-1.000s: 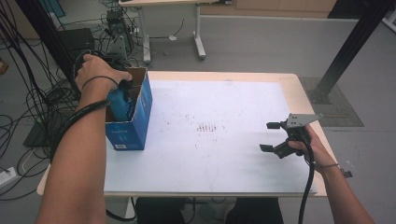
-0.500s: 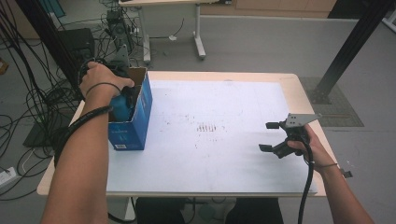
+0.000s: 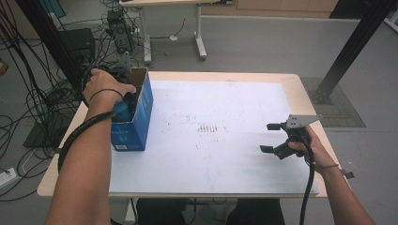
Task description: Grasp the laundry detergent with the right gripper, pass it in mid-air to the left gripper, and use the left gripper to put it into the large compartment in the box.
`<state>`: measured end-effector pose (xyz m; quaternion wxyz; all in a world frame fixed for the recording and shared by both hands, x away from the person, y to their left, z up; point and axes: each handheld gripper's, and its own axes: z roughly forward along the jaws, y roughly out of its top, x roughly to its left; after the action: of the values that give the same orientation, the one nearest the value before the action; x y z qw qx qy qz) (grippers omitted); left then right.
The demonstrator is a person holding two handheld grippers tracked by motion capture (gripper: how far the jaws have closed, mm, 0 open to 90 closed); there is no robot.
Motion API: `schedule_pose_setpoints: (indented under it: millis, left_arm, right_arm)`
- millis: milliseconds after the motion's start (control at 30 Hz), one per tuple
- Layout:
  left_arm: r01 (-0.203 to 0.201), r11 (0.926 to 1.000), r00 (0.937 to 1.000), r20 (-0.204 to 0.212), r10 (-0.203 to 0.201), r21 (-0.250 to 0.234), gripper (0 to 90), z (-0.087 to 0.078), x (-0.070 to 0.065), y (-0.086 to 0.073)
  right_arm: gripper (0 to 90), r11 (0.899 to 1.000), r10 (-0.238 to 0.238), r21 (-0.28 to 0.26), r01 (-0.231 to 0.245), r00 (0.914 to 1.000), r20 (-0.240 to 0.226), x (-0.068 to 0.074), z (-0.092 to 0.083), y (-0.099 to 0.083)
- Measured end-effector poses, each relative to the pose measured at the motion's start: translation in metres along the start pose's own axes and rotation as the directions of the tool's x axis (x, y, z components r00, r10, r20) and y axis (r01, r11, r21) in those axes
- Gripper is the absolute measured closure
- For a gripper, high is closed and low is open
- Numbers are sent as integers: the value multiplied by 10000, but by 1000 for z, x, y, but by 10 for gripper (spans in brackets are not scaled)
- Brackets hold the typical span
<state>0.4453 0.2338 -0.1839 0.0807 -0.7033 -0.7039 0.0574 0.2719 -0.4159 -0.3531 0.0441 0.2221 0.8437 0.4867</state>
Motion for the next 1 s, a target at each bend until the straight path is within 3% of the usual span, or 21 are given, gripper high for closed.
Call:
schedule_pose_setpoints:
  millis: [367, 1000]
  left_arm:
    - [22, 9999, 9999, 102, -23, 153, 380, 12, 2, 3]
    - [85, 9999, 9999, 127, -85, 60, 379, 13, 3, 3]
  right_arm:
    - [24, 10000, 11, 22, -11, 10000, -44, -2, 2, 0]
    - [25, 10000, 56, 8, -56, 10000, -51, -3, 3, -2]
